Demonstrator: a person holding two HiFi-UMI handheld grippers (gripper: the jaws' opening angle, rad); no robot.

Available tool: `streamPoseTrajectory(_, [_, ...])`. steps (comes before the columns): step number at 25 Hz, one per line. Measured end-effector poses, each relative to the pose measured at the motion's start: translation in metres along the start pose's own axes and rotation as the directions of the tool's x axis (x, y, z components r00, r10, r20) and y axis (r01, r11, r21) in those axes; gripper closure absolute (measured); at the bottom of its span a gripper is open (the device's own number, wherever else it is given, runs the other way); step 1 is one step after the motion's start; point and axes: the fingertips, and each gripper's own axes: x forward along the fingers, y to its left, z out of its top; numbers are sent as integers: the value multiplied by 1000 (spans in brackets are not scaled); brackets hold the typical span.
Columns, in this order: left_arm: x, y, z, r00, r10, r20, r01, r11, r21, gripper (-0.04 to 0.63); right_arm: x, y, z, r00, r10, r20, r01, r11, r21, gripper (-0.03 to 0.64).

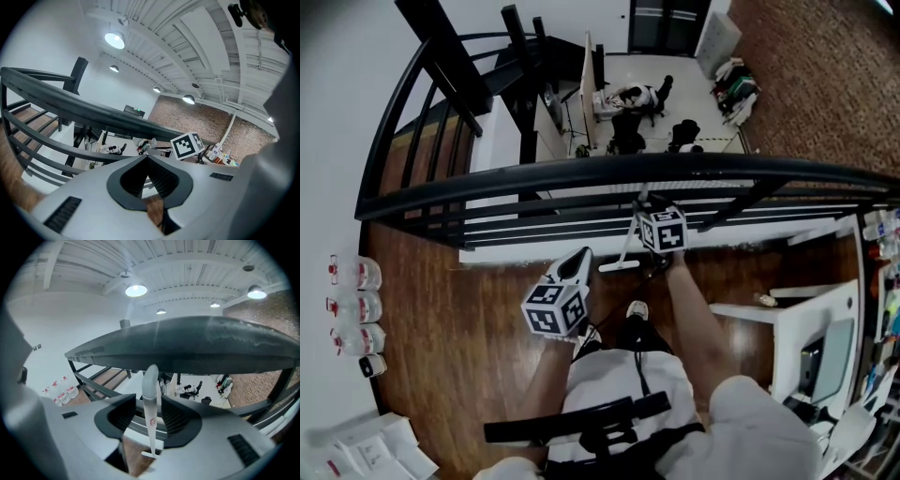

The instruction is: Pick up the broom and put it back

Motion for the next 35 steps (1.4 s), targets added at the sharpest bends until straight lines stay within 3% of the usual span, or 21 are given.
streamPoseTrajectory(5, [-10,-10,0,999,-49,2,49,999,25,607,-41,9,-9,999,-20,33,18,999,44,430])
streamPoseTrajectory(9, [-19,-17,-10,996,-86,-1,86,995,54,607,-87,24,-24,996,-34,77,28,997,68,598])
streamPoseTrajectory(17, [-57,-38,-38,988,-156,4,155,986,64,607,-168,64,-54,989,-43,143,26,993,117,604])
streamPoseTrajectory(26, [-99,-96,-63,989,-141,52,135,985,104,607,-264,82,-80,974,15,226,-41,993,111,604])
streamPoseTrajectory(30, [-113,-146,-97,991,-119,64,111,987,116,607,-316,71,-116,968,52,244,-84,989,120,604])
streamPoseTrajectory(35, [-131,-215,-170,994,-67,86,58,993,103,607,-389,48,-177,961,117,250,-143,986,86,604])
